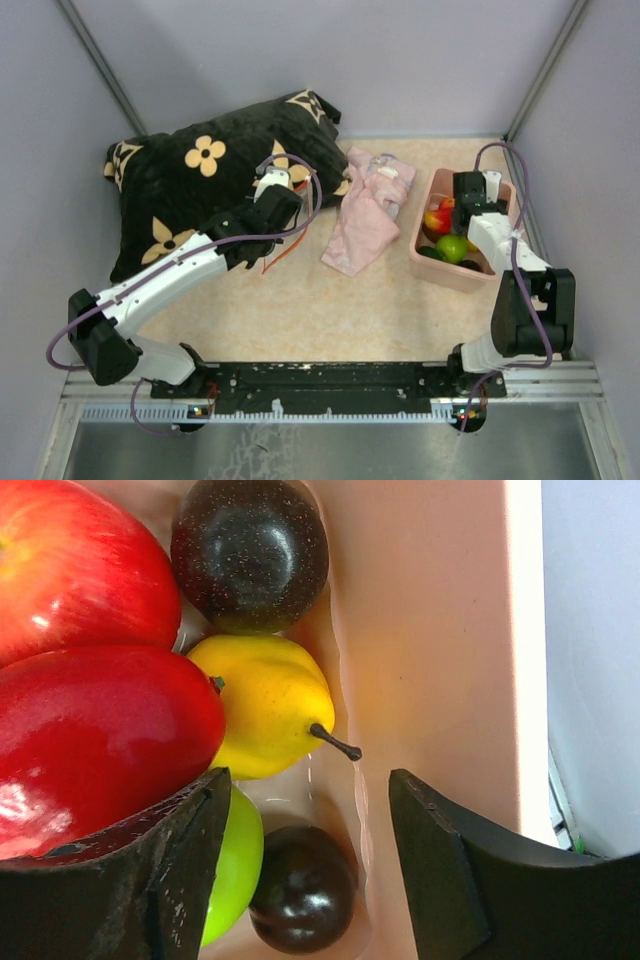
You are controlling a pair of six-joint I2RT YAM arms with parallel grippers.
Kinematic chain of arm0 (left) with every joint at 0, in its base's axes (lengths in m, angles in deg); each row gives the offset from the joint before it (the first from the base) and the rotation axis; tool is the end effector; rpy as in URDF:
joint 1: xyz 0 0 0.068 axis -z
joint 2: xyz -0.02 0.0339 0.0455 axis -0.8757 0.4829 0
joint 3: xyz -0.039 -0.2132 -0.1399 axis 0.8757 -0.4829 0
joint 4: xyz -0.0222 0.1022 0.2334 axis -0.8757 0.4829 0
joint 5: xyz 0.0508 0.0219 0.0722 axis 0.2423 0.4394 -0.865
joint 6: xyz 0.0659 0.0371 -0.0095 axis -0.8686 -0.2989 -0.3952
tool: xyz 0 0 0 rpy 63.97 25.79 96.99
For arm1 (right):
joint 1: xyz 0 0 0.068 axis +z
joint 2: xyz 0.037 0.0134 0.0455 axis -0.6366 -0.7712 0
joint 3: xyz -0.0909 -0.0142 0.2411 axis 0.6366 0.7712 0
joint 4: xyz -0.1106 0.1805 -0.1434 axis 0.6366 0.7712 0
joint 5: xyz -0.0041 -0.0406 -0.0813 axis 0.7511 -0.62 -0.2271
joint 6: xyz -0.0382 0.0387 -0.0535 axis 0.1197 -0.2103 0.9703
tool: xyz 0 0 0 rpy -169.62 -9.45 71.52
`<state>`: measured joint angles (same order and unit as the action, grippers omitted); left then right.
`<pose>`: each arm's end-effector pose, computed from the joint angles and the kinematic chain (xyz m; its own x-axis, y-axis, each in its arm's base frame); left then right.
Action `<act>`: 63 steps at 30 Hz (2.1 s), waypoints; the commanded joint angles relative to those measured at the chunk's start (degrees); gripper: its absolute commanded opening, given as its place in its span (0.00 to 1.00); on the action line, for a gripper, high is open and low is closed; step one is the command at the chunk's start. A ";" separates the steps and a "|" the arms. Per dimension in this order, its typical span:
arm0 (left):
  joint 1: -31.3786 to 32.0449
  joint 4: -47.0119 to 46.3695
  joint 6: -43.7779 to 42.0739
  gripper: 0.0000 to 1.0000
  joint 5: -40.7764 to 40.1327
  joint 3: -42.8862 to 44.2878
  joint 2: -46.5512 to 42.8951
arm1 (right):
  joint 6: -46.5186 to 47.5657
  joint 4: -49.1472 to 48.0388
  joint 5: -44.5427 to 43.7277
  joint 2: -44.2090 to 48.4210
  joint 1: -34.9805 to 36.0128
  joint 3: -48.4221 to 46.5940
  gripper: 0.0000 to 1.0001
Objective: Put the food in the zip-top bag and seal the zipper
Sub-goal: Pick up the fake fruit from the bin.
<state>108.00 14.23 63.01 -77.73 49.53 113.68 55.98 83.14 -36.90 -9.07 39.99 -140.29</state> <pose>0.2360 -0.1917 0.2965 -0.5733 0.2095 -0.7921 0.0708 0.9758 0.2069 0.3116 -0.0318 0.1995 -0.7437 0.1637 -0.6482 0.4545 0.8348 -0.3106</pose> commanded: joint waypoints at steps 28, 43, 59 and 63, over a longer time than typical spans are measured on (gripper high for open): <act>-0.29 0.78 -1.14 0.00 1.09 2.54 1.16 | 6.25 -15.18 17.93 -4.70 -8.56 1.96 0.39; -0.21 3.57 -3.55 0.00 -5.53 5.94 -0.86 | 2.95 -10.48 19.66 6.54 -8.53 1.16 0.03; 4.56 17.24 3.90 0.00 -10.32 14.63 11.01 | -3.03 -9.77 29.65 19.64 -8.42 3.30 0.00; 5.47 17.61 4.69 0.00 -8.29 16.77 12.59 | -4.71 -10.61 32.22 22.86 -8.44 4.55 0.00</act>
<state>112.78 29.22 65.26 -87.85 63.14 125.66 53.73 75.06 -8.37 9.95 31.53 -136.33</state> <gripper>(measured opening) 0.008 0.435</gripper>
